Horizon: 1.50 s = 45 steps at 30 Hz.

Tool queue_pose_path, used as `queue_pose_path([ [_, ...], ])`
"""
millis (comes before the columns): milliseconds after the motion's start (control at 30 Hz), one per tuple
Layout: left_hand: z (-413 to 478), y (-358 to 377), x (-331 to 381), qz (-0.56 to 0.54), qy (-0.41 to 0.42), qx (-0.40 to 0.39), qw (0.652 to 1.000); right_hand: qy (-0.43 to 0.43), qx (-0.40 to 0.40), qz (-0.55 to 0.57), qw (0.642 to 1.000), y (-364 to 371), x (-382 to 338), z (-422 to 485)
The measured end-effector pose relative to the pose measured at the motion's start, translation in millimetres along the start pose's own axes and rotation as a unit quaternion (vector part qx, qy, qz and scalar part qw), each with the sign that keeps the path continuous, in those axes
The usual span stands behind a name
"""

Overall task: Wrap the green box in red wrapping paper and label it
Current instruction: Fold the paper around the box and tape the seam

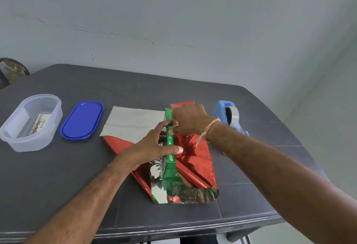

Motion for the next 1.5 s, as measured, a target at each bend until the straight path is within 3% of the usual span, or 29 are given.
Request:
queue_pose_path([
  [333, -2, -1, -1, -0.011, -0.003, 0.002, 1.0, 0.016, -0.021, -0.041, 0.999, -4, 0, 4],
  [533, -1, -2, -3, -0.025, -0.002, 0.0, 1.0, 0.061, -0.044, 0.106, 0.992, 1, 12, 0],
  [800, -4, -1, 0, -0.023, 0.003, 0.002, 1.0, 0.108, -0.065, 0.309, 0.943, 8, 29, -1],
  [1200, -4, -2, -1, -0.015, -0.006, -0.001, 1.0, 0.057, -0.001, 0.33, 0.942, 15, 28, 0],
  [1367, -3, -2, -4, -0.014, -0.004, 0.002, 1.0, 0.075, 0.01, 0.403, 0.912, 18, 28, -6],
  [1500, -1, -2, -5, 0.0, -0.008, 0.001, 1.0, 0.112, 0.036, 0.489, 0.864, 10, 31, -8],
])
Point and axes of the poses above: each hand's wrist, its own z-axis towards the middle knuckle, its own y-axis out of the palm, x = y × z, the point moved 3 cm from there along z, towards the middle knuckle, and after that the axes turned 12 degrees about x, right-handed, at the moved point
